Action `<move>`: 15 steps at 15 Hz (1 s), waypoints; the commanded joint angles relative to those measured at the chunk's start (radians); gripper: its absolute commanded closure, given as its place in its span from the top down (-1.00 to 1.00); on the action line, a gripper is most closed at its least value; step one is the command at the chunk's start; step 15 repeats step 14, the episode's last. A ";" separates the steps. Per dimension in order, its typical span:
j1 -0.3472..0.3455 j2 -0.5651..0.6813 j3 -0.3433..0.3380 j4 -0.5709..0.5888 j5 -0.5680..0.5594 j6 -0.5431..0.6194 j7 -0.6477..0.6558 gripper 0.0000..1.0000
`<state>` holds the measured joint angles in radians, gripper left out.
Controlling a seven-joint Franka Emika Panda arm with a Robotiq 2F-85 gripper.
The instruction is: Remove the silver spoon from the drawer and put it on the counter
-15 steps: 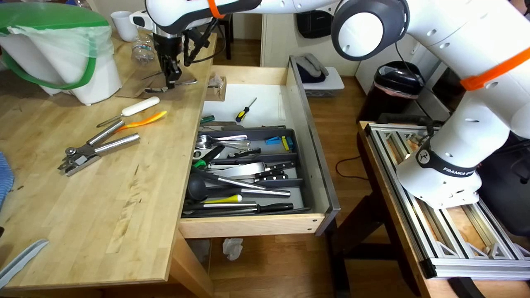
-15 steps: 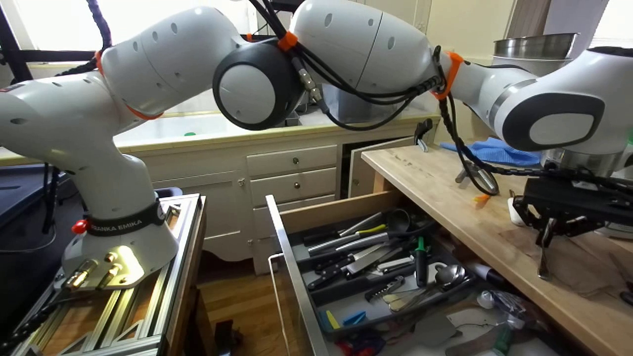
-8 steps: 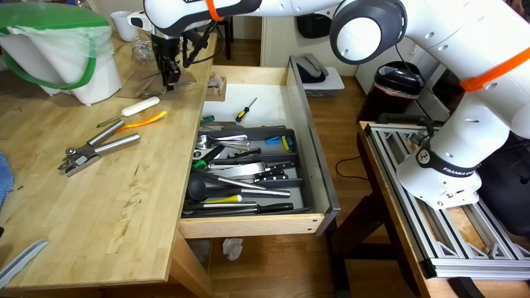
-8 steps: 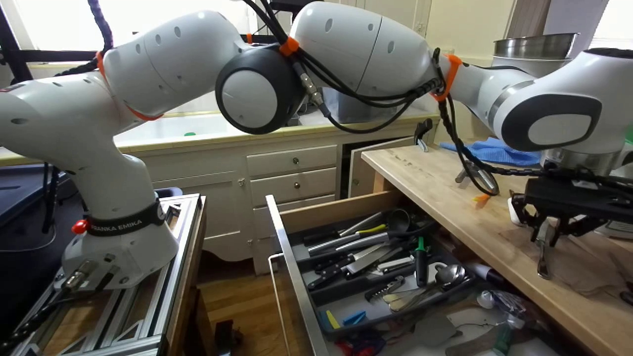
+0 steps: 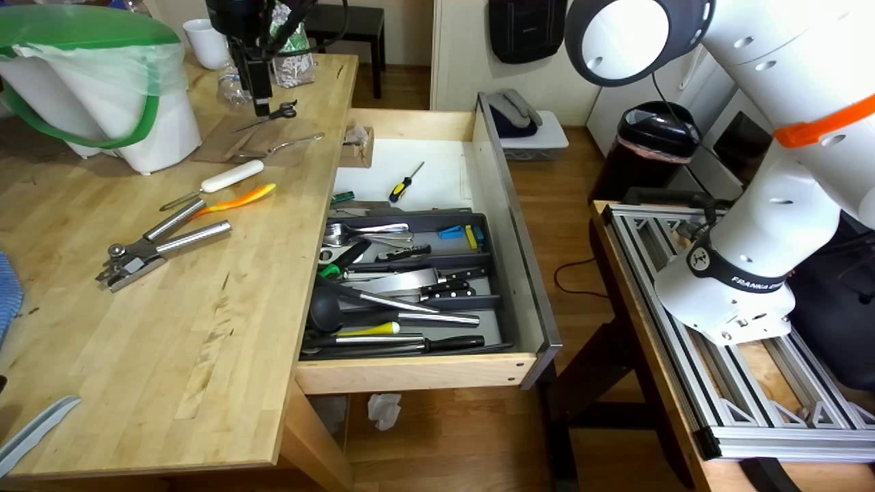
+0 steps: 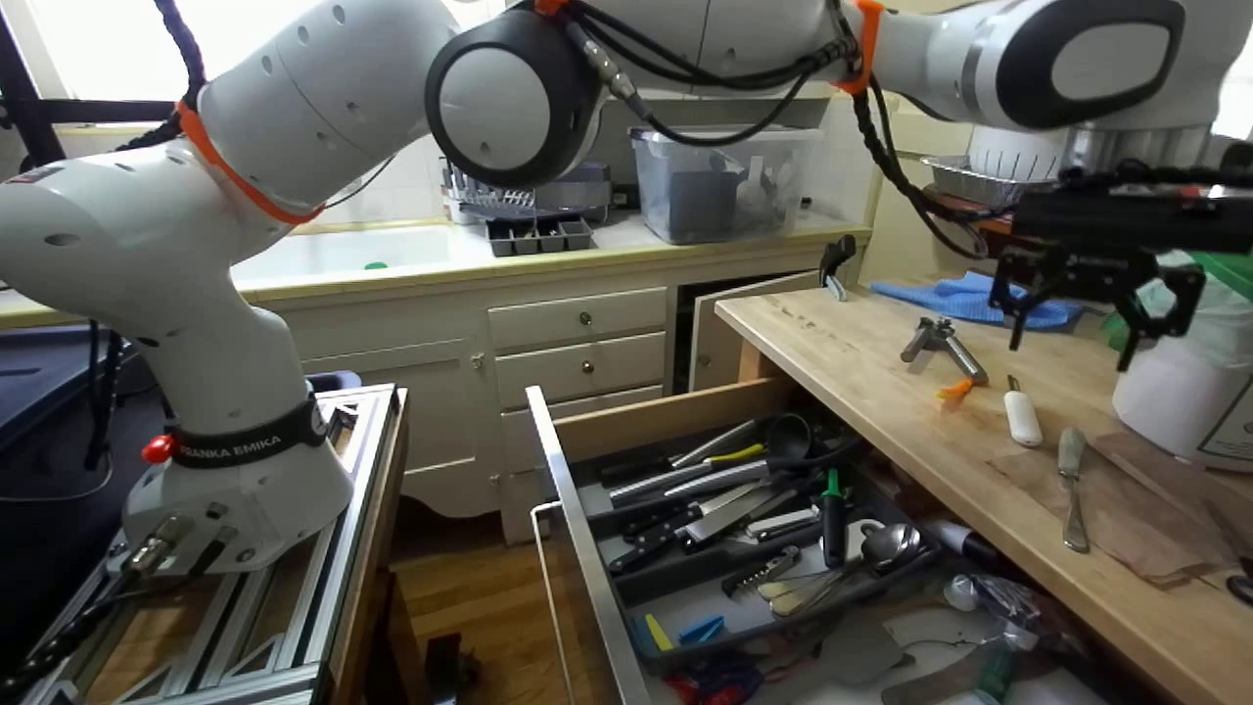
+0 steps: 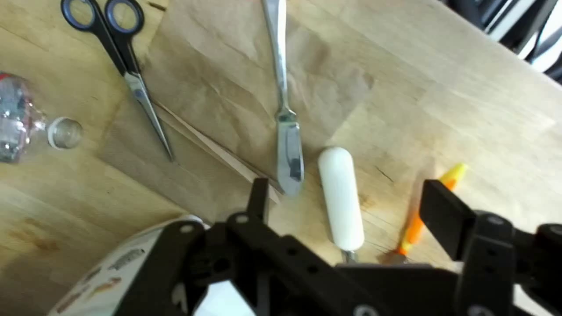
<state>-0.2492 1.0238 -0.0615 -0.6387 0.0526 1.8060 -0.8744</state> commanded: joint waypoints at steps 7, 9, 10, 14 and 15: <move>0.161 -0.254 -0.014 -0.172 -0.040 -0.098 0.148 1.00; 0.162 -0.195 -0.012 -0.085 -0.040 -0.083 0.137 1.00; 0.162 -0.210 -0.011 -0.095 -0.039 -0.083 0.137 1.00; 0.162 -0.204 -0.011 -0.094 -0.039 -0.083 0.137 1.00; 0.162 -0.204 -0.011 -0.094 -0.039 -0.083 0.137 1.00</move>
